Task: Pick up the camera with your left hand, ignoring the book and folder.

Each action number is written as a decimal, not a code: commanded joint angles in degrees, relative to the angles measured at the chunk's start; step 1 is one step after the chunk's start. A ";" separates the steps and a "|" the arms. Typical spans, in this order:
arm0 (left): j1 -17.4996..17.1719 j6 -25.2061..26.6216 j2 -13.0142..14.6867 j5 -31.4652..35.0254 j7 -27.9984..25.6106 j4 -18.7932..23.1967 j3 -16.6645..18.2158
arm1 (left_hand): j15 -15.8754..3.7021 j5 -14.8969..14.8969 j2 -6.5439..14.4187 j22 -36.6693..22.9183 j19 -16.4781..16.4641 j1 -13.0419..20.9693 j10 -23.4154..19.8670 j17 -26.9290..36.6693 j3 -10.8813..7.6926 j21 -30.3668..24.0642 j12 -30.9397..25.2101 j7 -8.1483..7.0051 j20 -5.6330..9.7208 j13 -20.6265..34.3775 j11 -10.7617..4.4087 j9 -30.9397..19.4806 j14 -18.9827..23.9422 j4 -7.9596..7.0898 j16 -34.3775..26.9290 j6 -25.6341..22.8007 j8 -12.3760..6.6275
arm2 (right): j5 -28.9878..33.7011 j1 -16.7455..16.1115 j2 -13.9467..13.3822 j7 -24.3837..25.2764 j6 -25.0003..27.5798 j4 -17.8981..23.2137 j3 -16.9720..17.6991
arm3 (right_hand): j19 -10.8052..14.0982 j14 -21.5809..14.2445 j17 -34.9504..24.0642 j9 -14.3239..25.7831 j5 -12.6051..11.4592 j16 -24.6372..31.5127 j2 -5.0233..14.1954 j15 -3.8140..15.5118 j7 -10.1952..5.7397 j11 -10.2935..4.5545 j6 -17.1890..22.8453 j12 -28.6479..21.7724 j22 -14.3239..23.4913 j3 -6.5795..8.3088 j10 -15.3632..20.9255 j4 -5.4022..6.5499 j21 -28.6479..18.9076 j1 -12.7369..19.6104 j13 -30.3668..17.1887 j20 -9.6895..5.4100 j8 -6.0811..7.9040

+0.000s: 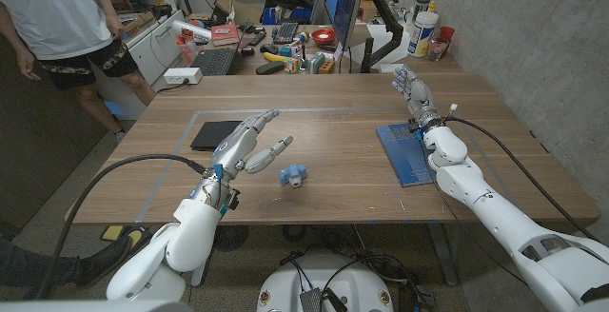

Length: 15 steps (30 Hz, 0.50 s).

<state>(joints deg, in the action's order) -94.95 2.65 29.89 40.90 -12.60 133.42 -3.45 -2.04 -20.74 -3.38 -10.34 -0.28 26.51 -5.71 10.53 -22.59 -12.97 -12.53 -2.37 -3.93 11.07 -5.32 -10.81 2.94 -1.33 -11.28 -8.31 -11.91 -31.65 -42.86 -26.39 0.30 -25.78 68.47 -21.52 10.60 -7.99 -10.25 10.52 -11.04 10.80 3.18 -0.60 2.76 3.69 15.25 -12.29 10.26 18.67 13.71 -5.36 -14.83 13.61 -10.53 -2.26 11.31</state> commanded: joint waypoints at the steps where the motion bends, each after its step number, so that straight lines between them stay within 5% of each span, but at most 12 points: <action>1: -1.23 1.67 -0.48 2.19 1.12 1.40 0.40 | -0.57 0.09 -0.12 -0.28 -0.16 0.86 -0.41 0.22 0.00 -0.17 -0.30 -0.12 -0.65 0.15 -0.13 -0.09 0.92 0.41 -0.57 -0.58 -0.59 | -0.22 0.08 -0.05 -0.08 0.03 -0.14 0.16 | 0.55 -0.46 -0.26 0.33 -0.22 -0.05 0.28 -0.09 -0.13 0.00 0.41 0.03 0.21 0.01 0.35 -0.36 0.23 -0.16 -0.08 -0.51 -0.12; 15: -2.37 1.90 -1.13 4.17 1.02 2.19 1.10 | 0.33 0.12 -0.11 -0.36 -0.23 1.08 -0.54 0.28 0.06 -0.08 -0.20 -0.53 -1.12 0.18 0.15 -0.11 1.73 0.49 -0.70 -0.88 -0.54 | 0.07 -0.20 -0.51 0.44 0.01 0.70 0.42 | 0.63 -0.49 -0.27 0.33 -0.21 -0.05 0.29 -0.10 -0.14 0.07 0.43 0.05 0.22 -0.04 0.37 -0.37 0.42 -0.18 -0.08 -0.50 -0.12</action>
<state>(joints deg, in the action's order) -96.37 4.25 29.33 43.43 -11.41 134.95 -2.84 -2.06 -20.74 -3.45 -10.55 -0.33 27.04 -5.81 10.53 -22.42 -12.97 -12.53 -2.71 -4.46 11.07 -5.41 -10.80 4.12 -1.16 -11.68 -8.65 -12.36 -31.76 -42.83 -26.62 0.33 -25.80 68.67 -21.27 10.60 -7.99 -10.25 10.52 -11.04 10.80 3.18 -0.60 2.76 3.69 15.25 -12.30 10.26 18.67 13.71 -5.36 -14.62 13.61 -10.52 -2.25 11.30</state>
